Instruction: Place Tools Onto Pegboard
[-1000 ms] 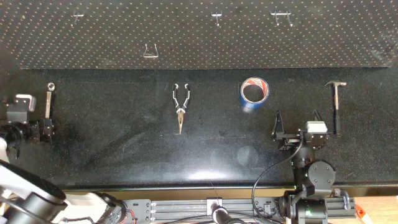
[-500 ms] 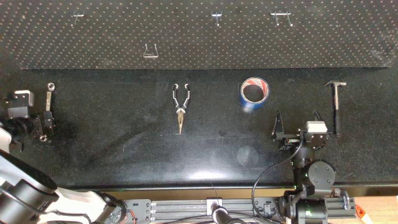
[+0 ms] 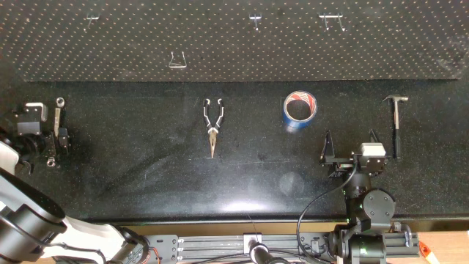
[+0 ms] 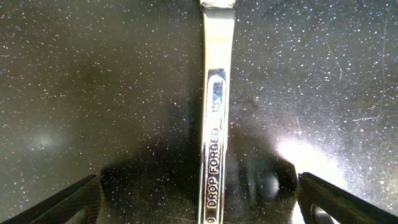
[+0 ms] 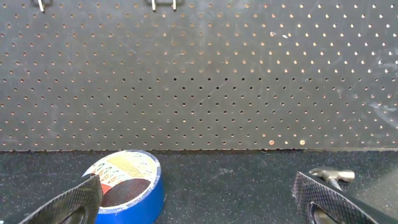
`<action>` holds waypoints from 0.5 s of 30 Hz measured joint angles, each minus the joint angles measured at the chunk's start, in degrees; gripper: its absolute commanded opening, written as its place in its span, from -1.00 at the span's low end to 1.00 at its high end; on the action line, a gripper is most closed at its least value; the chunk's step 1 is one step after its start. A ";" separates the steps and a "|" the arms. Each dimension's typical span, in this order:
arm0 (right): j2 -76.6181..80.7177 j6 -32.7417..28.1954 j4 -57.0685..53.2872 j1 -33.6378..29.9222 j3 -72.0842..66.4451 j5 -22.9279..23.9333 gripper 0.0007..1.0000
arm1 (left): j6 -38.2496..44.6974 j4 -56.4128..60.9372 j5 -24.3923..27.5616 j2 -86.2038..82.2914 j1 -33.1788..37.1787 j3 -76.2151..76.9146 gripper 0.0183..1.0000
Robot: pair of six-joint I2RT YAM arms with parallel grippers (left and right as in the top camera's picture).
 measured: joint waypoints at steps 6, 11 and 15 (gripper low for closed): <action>0.00 0.00 0.00 0.00 0.00 0.00 1.00 | -0.79 0.33 -0.02 0.15 0.00 0.07 0.09; 0.00 0.00 0.00 0.00 0.00 0.00 1.00 | -2.69 0.50 0.00 0.26 0.00 0.13 -0.29; 0.00 0.00 0.00 0.00 0.00 0.00 1.00 | -3.26 0.48 0.00 0.35 0.00 0.26 -0.35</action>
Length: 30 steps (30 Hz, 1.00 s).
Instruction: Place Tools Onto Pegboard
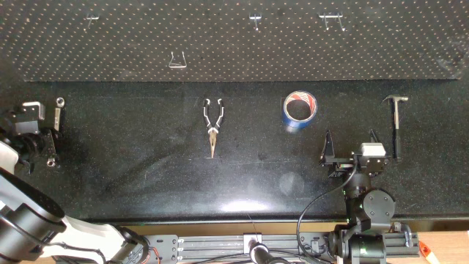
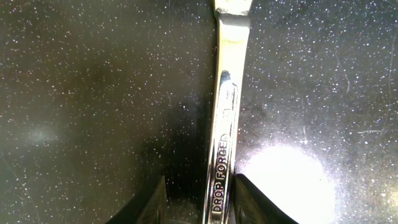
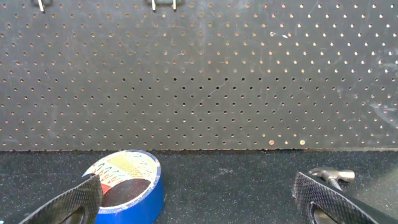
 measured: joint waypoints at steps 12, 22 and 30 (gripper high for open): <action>0.00 0.00 0.00 0.00 0.00 0.00 1.00 | -0.59 -0.55 0.02 0.02 0.00 0.07 -0.69; 0.00 0.00 0.00 0.00 0.00 0.00 1.00 | -0.59 -1.09 0.02 0.02 0.00 0.17 -0.75; 0.00 0.00 0.00 0.00 0.00 0.00 1.00 | -0.59 -1.11 0.02 0.02 0.00 0.17 -0.75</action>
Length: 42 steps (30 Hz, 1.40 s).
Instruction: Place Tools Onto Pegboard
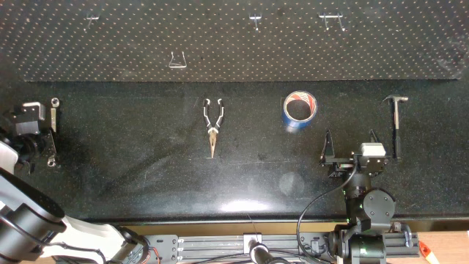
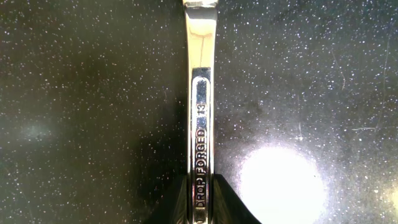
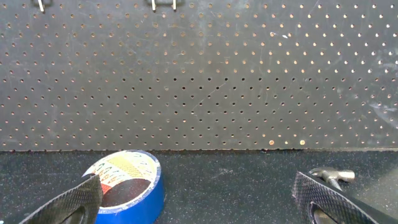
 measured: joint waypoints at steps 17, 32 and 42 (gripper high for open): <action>0.00 0.00 0.00 0.00 0.00 0.00 1.00 | -0.02 -0.39 0.04 0.00 0.00 0.17 -0.98; -0.07 0.00 0.00 0.00 0.00 0.00 1.00 | -3.91 -12.68 0.44 -29.46 -1.51 -0.02 -0.98; -0.07 0.00 -0.02 0.00 0.00 0.00 1.00 | -19.74 -0.63 1.25 -47.54 -20.65 -9.88 -0.98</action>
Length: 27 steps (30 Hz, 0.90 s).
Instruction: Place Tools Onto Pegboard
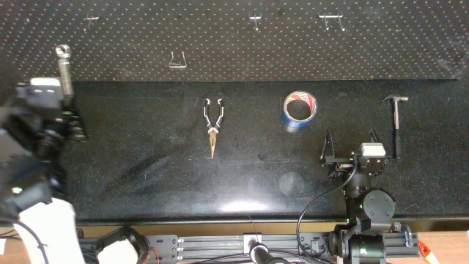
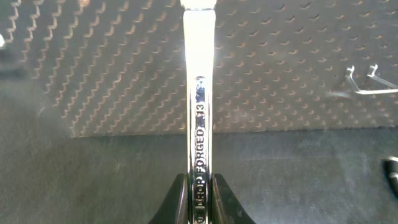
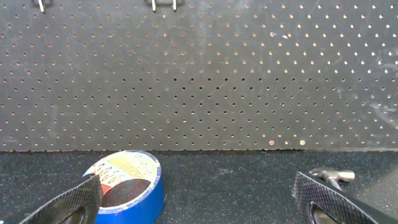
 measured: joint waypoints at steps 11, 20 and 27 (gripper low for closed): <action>-0.11 0.00 0.02 0.00 0.00 0.00 1.00 | -3.04 28.48 -4.92 -3.67 -6.60 -17.22 -0.98; -0.11 0.00 0.00 0.00 0.00 0.00 1.00 | -5.18 32.39 -4.70 2.38 -6.60 -17.14 -0.99; -0.11 0.00 0.02 0.00 0.00 0.00 1.00 | -5.20 32.65 -3.17 4.09 -9.05 -11.06 -0.99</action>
